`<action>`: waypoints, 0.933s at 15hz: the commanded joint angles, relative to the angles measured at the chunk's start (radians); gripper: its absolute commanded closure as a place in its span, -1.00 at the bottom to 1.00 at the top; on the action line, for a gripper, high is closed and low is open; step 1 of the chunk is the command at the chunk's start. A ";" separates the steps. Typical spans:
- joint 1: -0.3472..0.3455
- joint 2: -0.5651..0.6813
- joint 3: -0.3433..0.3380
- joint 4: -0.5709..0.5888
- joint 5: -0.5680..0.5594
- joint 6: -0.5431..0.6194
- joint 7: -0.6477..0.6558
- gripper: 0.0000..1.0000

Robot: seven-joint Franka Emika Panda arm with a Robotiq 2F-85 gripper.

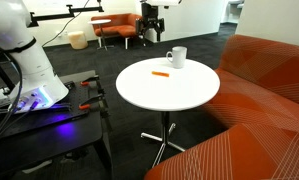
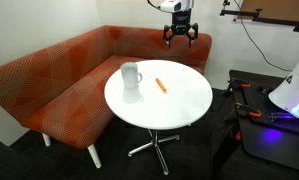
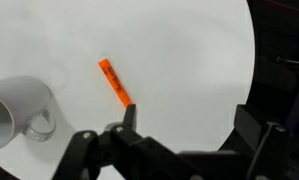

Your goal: Put the marker in the mug

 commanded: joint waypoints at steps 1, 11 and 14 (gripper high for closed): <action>-0.033 0.070 0.027 0.027 0.028 0.056 -0.100 -1.00; -0.076 0.273 0.102 0.129 0.090 0.121 -0.113 -1.00; -0.092 0.318 0.119 0.172 0.088 0.122 -0.117 -1.00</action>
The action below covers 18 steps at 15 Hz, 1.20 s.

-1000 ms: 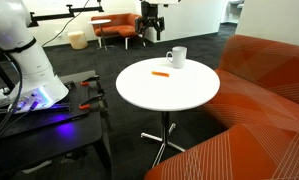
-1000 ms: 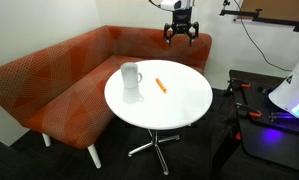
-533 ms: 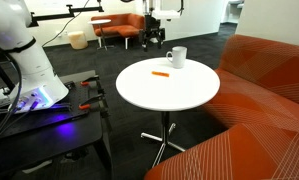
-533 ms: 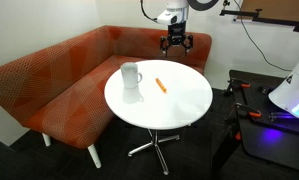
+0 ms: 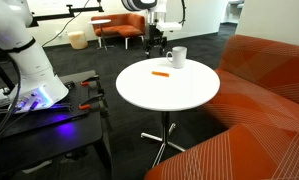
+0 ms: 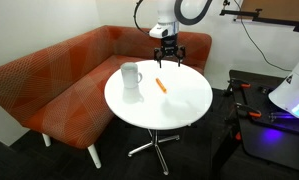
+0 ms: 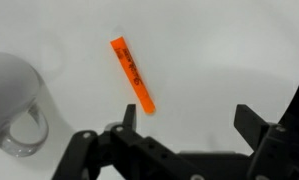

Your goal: Put the marker in the mug

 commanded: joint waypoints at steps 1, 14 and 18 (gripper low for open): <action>-0.037 0.062 0.031 0.068 0.017 0.014 -0.038 -1.00; -0.050 0.188 0.040 0.175 -0.013 -0.021 -0.010 -1.00; -0.044 0.185 0.032 0.158 -0.056 0.045 -0.022 -1.00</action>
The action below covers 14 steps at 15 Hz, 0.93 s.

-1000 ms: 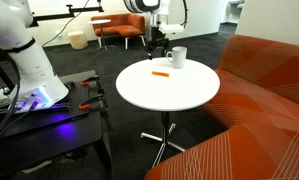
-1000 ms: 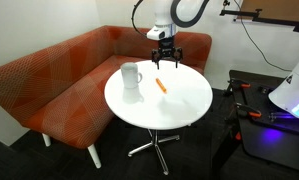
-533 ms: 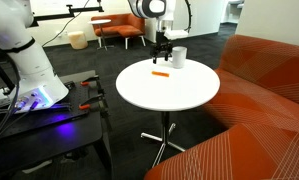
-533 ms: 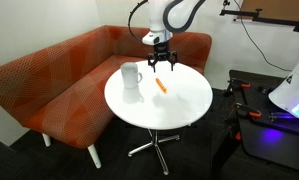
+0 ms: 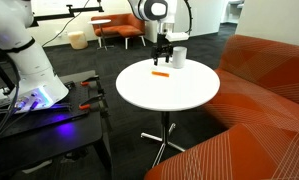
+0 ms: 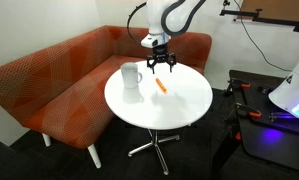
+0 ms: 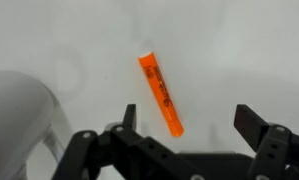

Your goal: Put the marker in the mug

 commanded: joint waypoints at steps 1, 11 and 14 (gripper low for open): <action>-0.007 -0.002 0.006 -0.014 -0.052 0.062 -0.012 -1.00; -0.068 0.036 0.060 -0.045 -0.030 0.191 -0.111 -1.00; -0.087 0.064 0.074 -0.031 -0.026 0.206 -0.144 -1.00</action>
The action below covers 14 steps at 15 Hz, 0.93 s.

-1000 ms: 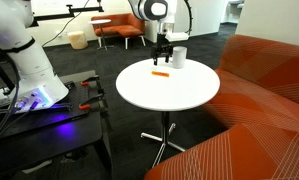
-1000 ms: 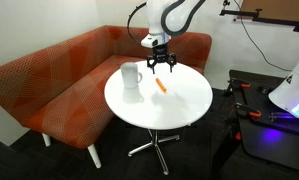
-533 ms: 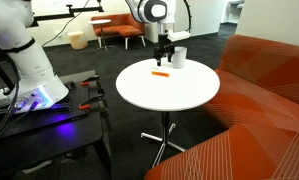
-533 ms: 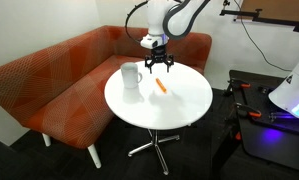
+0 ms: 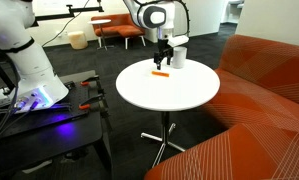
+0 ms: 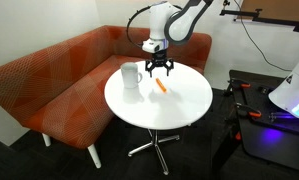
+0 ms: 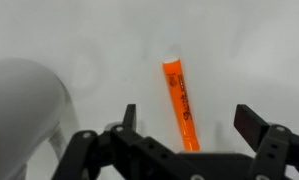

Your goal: Put the marker in the mug

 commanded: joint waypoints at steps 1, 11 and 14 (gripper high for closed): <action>-0.041 0.028 0.030 0.006 0.019 0.044 -0.073 -1.00; -0.053 0.120 0.044 0.077 0.015 0.019 -0.143 -0.31; -0.053 0.131 0.048 0.089 0.016 0.015 -0.156 0.15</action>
